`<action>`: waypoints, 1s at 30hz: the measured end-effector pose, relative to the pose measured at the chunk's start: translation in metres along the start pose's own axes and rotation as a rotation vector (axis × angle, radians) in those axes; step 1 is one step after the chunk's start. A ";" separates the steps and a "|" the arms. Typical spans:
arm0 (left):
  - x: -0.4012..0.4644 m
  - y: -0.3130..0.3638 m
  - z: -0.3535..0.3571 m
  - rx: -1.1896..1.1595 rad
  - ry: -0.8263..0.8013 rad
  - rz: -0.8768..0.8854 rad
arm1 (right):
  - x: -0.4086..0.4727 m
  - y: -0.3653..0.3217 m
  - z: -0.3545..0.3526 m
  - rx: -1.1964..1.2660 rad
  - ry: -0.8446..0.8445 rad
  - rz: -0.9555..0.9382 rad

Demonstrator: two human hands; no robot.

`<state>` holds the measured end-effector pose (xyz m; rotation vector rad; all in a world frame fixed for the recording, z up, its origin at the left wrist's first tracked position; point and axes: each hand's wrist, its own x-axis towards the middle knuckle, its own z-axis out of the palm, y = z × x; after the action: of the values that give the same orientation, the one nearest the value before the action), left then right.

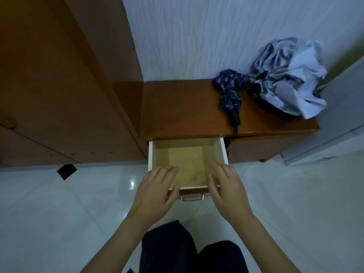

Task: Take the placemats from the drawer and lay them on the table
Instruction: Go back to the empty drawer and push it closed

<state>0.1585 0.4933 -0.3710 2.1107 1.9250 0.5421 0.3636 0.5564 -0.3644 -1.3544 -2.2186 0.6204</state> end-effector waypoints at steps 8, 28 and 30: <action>0.052 -0.064 0.125 0.093 0.035 0.019 | 0.009 0.113 0.100 -0.063 -0.119 -0.161; 0.161 -0.109 0.181 0.364 0.046 -0.193 | -0.005 0.182 0.156 -0.240 -0.304 -0.418; 0.162 -0.106 0.180 0.368 0.027 -0.189 | -0.005 0.182 0.156 -0.290 -0.362 -0.465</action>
<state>0.1495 0.6785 -0.5593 2.0940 2.3582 0.1892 0.3982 0.6056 -0.5967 -0.8345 -2.8806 0.4043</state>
